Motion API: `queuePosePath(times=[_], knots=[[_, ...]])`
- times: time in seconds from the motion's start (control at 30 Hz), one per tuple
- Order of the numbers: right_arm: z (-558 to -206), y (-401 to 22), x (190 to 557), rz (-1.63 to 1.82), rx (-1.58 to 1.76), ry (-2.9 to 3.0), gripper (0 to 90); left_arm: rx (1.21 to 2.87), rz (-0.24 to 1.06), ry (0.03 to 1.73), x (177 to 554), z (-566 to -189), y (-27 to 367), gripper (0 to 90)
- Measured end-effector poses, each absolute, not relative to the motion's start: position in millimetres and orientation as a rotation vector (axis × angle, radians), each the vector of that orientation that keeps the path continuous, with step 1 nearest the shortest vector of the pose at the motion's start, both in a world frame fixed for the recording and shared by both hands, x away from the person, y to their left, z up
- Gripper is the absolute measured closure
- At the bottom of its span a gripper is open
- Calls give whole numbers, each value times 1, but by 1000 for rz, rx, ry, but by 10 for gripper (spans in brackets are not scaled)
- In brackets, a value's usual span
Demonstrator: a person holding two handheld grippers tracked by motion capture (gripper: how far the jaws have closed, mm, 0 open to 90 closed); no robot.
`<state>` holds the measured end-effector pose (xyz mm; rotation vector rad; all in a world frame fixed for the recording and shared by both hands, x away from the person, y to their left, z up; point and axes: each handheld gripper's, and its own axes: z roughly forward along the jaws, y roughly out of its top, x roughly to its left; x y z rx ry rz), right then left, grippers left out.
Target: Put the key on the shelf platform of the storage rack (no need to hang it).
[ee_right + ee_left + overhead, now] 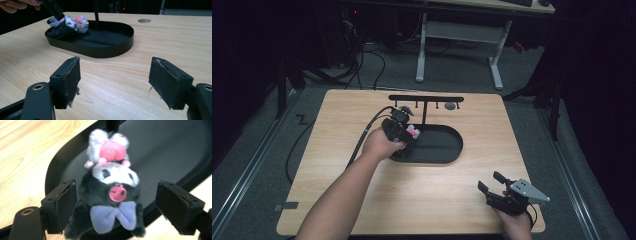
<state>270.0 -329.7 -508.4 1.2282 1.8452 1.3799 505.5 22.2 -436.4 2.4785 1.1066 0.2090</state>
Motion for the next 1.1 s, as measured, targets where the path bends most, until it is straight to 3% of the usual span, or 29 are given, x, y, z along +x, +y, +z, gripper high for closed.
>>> queuePosePath(times=[0.53,1.1], knots=[[-510,-326,272,1368,1221,1865,255,2369,215,1098,470,-428,61,186],[-514,-324,274,1339,1206,1892,255,2232,336,1033,415,-447,113,175]])
